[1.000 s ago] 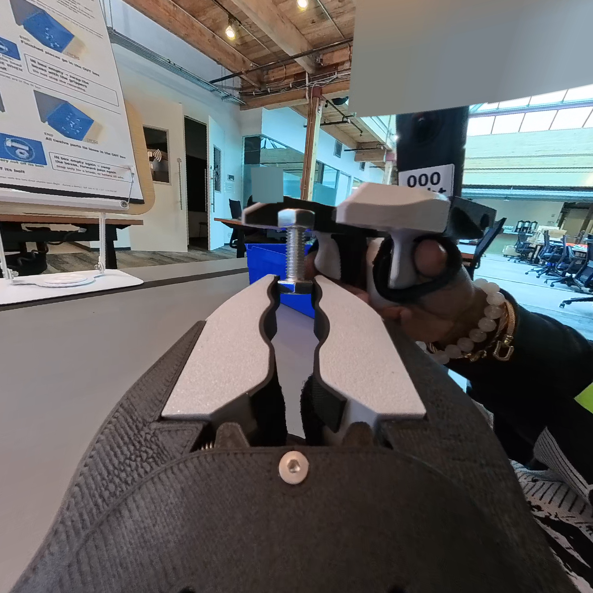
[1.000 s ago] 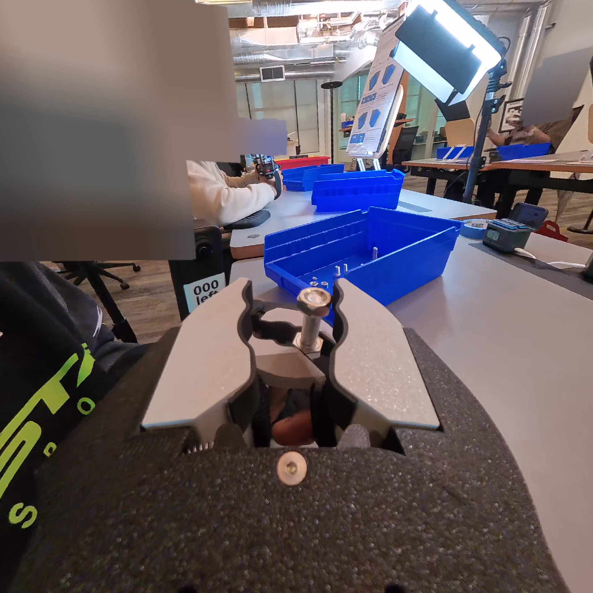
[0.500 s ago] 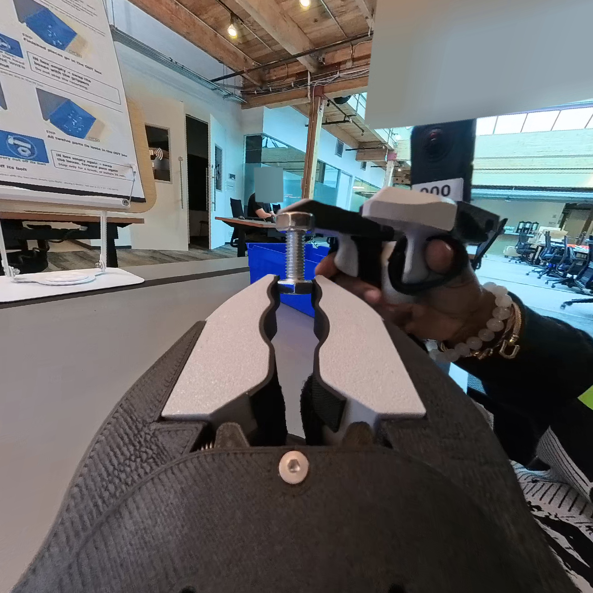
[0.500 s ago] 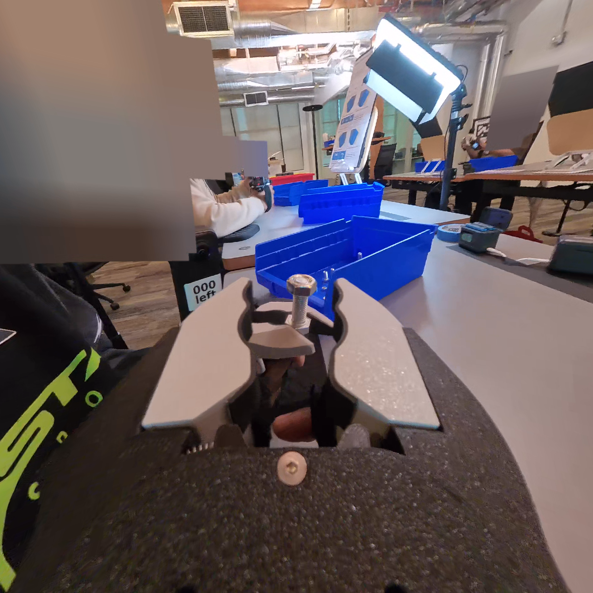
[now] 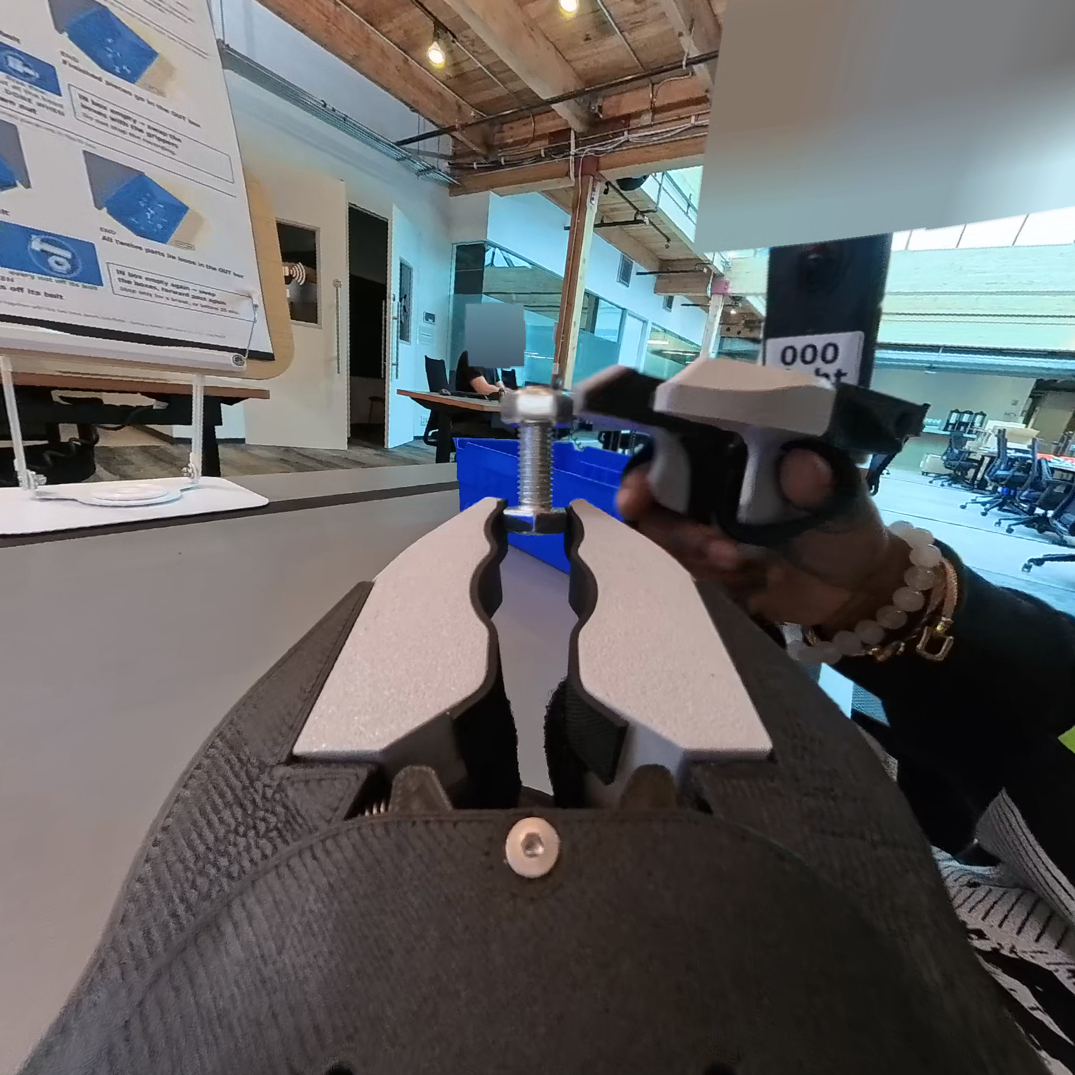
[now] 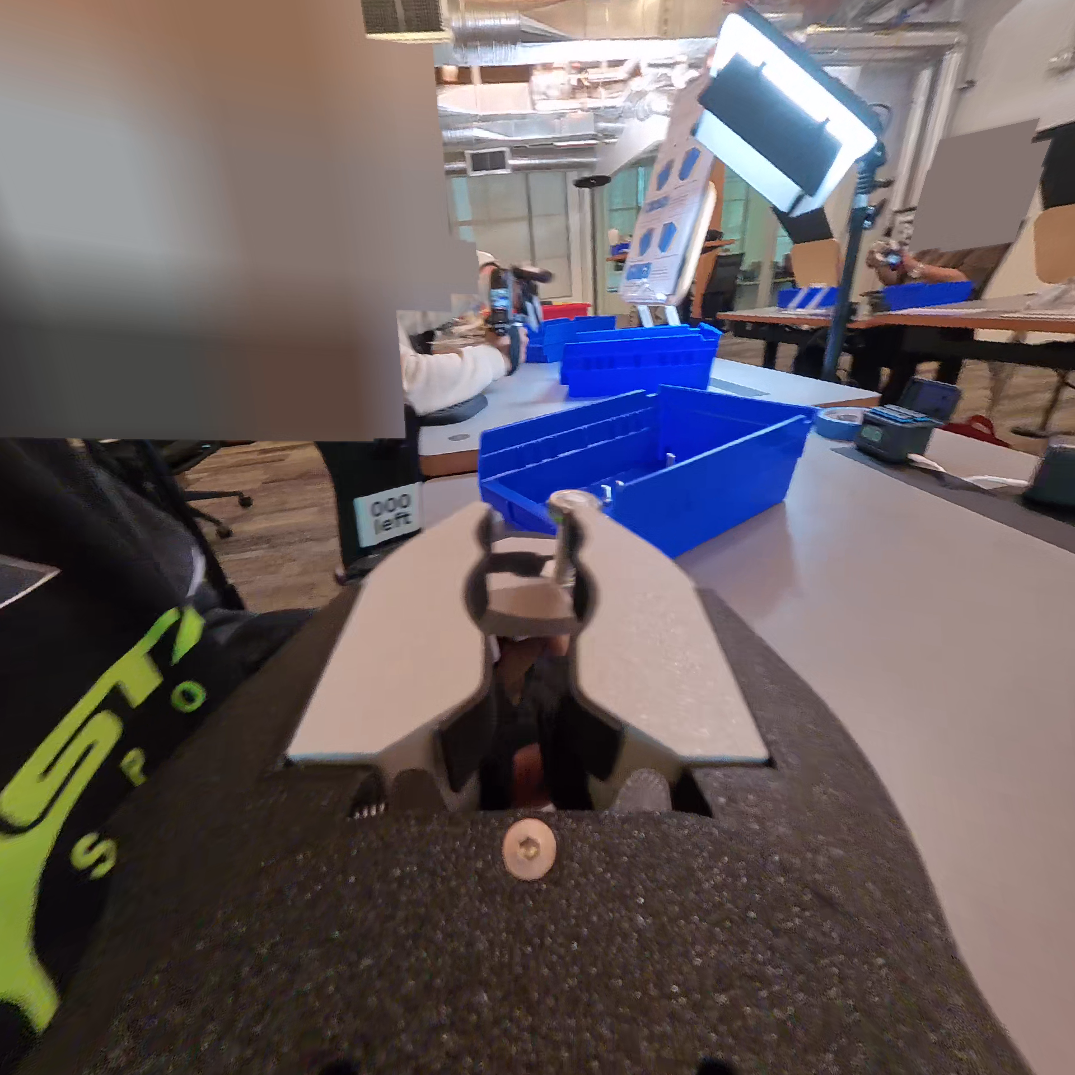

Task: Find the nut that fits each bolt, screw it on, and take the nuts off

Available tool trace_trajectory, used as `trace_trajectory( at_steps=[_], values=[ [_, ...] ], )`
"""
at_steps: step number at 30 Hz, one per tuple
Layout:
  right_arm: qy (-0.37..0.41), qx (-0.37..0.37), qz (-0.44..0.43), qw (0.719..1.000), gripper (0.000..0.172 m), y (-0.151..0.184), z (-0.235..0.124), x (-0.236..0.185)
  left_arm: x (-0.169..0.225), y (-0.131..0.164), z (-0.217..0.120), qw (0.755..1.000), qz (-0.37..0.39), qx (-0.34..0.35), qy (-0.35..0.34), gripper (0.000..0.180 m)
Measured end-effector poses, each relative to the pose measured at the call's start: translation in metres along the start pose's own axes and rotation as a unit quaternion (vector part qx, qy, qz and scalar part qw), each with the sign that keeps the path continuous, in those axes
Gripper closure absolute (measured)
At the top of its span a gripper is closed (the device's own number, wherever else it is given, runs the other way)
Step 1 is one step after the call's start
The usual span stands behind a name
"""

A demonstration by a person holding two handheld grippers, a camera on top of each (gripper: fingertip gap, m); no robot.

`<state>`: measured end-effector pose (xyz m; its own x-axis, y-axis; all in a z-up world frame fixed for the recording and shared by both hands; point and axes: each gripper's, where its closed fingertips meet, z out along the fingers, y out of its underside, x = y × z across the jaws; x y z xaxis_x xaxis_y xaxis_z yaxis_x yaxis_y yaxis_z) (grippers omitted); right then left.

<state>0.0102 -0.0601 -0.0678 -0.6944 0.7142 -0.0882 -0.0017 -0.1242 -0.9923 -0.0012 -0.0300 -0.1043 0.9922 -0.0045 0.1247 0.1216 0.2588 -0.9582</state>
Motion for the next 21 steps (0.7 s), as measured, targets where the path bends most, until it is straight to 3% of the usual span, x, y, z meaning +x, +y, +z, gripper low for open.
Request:
trace_trajectory(
  at_steps=[1, 4, 8, 10, 21],
  values=[
    [-0.014, 0.005, 0.005, 1.000, 0.156, -0.001, -0.005, -0.004, 0.000, 0.001, 0.000, 1.000, -0.002, -0.002, 0.001, 0.162],
    [0.000, 0.009, 0.010, 1.000, 0.154, -0.002, -0.010, 0.001, 0.001, 0.001, 0.000, 1.000, 0.001, -0.002, 0.002, 0.162],
    [0.016, 0.007, 0.016, 1.000, 0.126, 0.000, 0.001, 0.010, 0.003, 0.001, 0.001, 1.000, 0.007, -0.005, 0.006, 0.162],
    [0.007, -0.003, 0.017, 1.000, 0.121, 0.003, 0.009, 0.009, 0.004, 0.002, 0.001, 1.000, 0.009, -0.006, 0.008, 0.162],
    [-0.008, -0.014, 0.000, 1.000, 0.130, 0.005, 0.015, 0.005, 0.004, 0.003, 0.002, 1.000, 0.014, -0.011, 0.008, 0.162]
  ],
)
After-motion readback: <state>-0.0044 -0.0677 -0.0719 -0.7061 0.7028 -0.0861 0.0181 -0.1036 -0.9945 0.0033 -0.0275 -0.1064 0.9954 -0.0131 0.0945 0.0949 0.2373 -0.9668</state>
